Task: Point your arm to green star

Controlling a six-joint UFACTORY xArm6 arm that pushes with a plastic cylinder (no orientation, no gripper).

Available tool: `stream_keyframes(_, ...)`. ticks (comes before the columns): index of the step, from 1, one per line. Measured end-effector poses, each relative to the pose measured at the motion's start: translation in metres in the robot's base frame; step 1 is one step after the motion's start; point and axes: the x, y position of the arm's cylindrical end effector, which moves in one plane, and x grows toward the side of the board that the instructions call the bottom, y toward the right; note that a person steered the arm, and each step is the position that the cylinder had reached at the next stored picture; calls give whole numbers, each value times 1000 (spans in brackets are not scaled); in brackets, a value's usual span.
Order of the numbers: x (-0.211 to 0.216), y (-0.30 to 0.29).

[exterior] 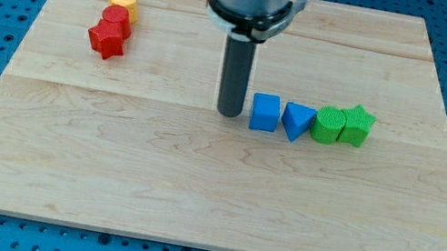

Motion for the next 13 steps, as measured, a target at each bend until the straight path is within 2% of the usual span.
stream_keyframes(1,27,-16)
stream_keyframes(6,44,14)
stream_keyframes(7,44,46)
stream_keyframes(8,52,108)
stream_keyframes(10,76,143)
stream_keyframes(13,96,234)
